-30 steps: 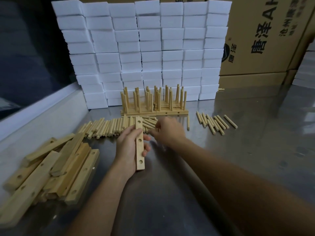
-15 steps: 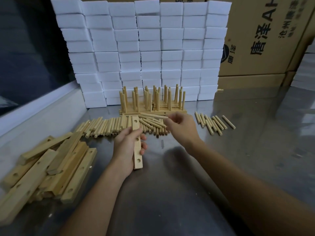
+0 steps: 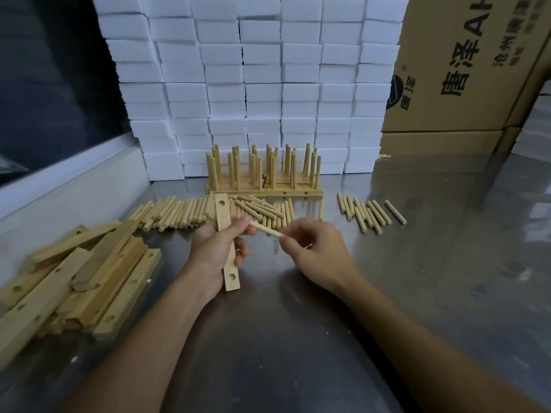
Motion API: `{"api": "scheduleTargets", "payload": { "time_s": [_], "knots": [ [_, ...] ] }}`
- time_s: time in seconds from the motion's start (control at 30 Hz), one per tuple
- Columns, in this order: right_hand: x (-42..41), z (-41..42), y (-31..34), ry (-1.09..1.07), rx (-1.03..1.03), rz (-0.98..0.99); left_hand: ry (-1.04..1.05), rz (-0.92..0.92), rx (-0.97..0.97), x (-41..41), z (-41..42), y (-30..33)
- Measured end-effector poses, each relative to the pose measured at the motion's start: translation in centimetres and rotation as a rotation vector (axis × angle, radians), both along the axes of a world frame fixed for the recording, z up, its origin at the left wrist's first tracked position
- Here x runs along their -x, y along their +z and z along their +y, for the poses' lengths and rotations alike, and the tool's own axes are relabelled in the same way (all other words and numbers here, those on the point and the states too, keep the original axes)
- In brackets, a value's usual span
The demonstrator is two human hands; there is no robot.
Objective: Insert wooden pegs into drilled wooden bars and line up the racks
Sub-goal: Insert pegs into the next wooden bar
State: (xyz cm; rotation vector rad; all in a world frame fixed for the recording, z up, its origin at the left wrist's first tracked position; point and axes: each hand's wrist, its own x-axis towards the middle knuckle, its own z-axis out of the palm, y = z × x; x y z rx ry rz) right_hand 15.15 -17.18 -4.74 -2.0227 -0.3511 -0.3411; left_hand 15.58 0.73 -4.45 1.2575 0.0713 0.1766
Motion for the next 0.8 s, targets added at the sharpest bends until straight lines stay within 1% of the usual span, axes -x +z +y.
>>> {"api": "scheduleTargets", "payload": {
  "time_s": [0.1,0.2,0.3,0.4,0.47,0.57,0.8],
  "knots": [
    [0.2,0.4,-0.1,0.018,0.182,-0.156,-0.032,-0.021,-0.045,0.2,-0.3,0.1],
    [0.4,1.0,0.2,0.059,0.227,-0.242,-0.067,-0.045,-0.089,0.3,-0.7,0.2],
    [0.4,1.2,0.0,0.069,0.237,-0.246,-0.039,-0.09,-0.211,0.5,-1.4,-0.1],
    [0.4,0.9,0.0,0.034,0.175,-0.226,-0.003,-0.178,-0.308,0.5,-1.6,-0.2],
    [0.5,0.8,0.3,-0.022,0.134,-0.266,-0.001,-0.227,-0.376,0.4,-1.6,-0.2],
    [0.8,0.7,1.0,-0.075,0.142,-0.383,-0.039,-0.27,-0.469,0.5,-1.7,-0.1],
    [1.1,0.5,1.4,-0.04,0.253,-0.449,-0.077,-0.278,-0.483,0.9,-1.8,0.3]
  ]
}}
